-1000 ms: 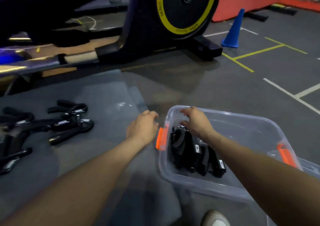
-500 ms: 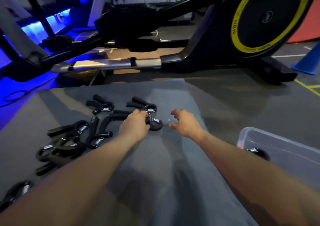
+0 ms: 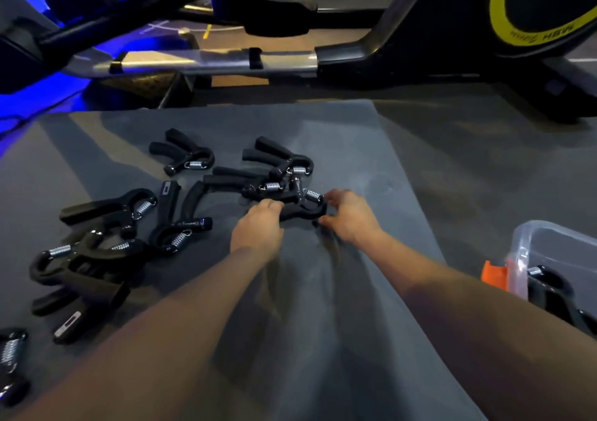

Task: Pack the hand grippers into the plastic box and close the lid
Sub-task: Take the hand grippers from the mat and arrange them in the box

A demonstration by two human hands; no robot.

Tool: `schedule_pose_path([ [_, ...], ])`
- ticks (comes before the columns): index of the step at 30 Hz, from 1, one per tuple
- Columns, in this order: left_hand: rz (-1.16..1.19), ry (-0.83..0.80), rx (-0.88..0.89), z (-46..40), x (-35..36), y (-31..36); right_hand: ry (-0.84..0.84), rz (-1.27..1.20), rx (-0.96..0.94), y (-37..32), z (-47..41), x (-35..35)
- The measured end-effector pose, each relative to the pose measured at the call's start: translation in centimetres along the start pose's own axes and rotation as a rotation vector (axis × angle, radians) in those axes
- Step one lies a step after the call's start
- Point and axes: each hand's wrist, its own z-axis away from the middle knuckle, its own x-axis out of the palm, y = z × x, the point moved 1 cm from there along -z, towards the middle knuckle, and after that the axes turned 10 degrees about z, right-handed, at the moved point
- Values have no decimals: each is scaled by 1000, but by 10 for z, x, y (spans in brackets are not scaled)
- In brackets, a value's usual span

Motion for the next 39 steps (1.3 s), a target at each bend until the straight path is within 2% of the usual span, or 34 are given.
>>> schedule_pose_path([
  [4, -46, 1, 58, -5, 8, -4, 13, -46, 35, 10, -2, 4],
  [13, -118, 34, 18, 3, 8, 8, 1, -132, 84, 19, 10, 1],
  [19, 49, 19, -63, 20, 4, 38, -19, -207, 111, 26, 33, -18],
  [22, 112, 84, -24, 32, -1, 66, -2, -368, 169, 34, 45, -33],
  [26, 168, 141, 61, 49, -2, 108, 55, -718, 269, 49, 63, -60],
  [30, 196, 123, 126, 63, 4, 145, 99, -970, 336, 69, 84, -88],
  [33, 296, 114, 160, 72, 9, 173, 156, -993, 371, 93, 95, -105],
  [37, 425, 201, 152, 74, 17, 209, 204, -987, 363, 135, 120, -132],
  [39, 425, 123, 123, 73, 27, 223, 211, -1033, 365, 155, 133, -144],
])
